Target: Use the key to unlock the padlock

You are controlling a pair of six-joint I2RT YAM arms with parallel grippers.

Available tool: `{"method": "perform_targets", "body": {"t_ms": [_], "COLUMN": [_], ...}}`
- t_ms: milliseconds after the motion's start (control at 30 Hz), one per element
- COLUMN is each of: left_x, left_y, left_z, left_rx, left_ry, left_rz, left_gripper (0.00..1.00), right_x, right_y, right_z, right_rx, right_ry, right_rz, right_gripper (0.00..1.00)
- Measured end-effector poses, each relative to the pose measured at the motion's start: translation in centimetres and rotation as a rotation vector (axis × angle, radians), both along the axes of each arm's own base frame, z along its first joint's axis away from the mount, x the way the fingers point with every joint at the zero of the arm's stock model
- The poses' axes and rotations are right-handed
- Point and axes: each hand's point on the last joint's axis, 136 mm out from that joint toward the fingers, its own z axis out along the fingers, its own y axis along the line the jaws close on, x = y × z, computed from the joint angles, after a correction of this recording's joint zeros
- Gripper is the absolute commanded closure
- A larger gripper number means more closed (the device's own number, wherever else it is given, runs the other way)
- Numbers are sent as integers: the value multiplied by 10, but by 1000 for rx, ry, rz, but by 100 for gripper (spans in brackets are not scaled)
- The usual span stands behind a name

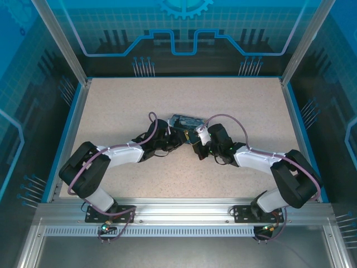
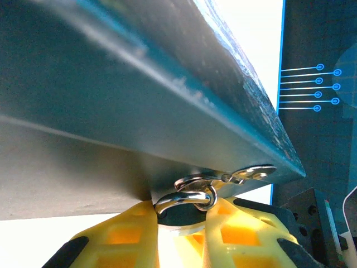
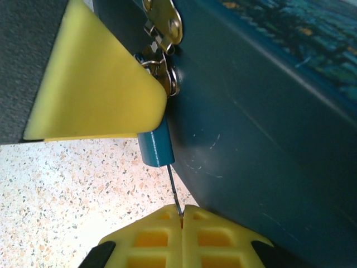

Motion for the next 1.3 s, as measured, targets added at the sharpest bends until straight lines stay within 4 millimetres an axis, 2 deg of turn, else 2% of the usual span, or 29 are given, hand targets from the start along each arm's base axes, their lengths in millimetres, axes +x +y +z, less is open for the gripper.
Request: {"method": "perform_targets", "body": {"t_ms": [1300], "left_x": [4], "left_y": [-3], "left_z": [7], "left_rx": [-28], "left_ry": [-14], "left_rz": [28], "left_gripper": [89], "right_x": [3], "right_y": [0], "right_z": [11], "right_rx": [98], "right_ry": [-56], "right_rz": [-50], "right_gripper": [99]}}
